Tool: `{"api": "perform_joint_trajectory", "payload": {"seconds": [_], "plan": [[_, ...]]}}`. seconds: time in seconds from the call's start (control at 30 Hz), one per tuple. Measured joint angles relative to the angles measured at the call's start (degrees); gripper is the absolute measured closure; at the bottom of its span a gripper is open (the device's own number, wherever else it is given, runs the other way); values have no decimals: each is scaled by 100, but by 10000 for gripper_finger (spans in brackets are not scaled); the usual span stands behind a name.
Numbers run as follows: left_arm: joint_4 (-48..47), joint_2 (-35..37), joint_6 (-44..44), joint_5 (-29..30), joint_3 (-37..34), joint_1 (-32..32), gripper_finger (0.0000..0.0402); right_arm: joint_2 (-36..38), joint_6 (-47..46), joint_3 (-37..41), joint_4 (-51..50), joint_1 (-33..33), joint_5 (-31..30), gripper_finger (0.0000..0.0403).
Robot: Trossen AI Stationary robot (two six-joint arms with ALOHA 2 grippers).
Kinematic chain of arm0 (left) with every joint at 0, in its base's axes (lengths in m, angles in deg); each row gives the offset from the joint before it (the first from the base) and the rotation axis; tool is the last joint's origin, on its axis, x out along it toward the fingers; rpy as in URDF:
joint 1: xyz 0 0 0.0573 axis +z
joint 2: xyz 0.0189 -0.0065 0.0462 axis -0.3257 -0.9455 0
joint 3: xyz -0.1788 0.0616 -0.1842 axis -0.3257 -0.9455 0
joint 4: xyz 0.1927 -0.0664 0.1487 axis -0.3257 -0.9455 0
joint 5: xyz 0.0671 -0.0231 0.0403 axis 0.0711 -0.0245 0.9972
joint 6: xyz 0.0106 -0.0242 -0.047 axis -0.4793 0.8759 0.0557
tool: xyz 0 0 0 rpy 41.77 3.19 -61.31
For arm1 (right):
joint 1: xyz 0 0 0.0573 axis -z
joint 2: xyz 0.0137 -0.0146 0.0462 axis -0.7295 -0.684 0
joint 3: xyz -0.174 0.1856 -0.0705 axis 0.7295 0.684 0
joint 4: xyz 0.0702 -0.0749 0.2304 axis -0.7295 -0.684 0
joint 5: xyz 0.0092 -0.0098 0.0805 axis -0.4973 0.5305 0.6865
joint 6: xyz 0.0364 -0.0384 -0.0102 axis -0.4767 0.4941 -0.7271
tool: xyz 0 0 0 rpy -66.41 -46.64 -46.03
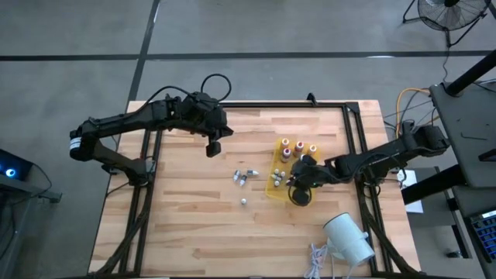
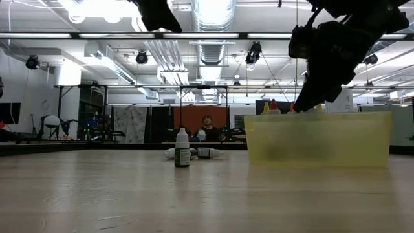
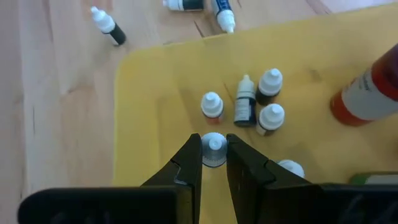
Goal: Pick & Place food coloring
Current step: Put the small black food coloring bottle into the yellow bin
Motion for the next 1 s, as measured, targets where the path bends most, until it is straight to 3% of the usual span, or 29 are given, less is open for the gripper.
{"api": "perform_joint_trajectory", "payload": {"seconds": [0.23,0.67,1.0], "plan": [[1,0,-1,11,0,3,401,-129,36,147,160,0,0,357],[-23,0,164,89,0,40,401,-1253,334,94,1087,0,-25,357],[-59,0,284,98,0,40,401,-1292,345,72,1143,0,-18,357]]}}
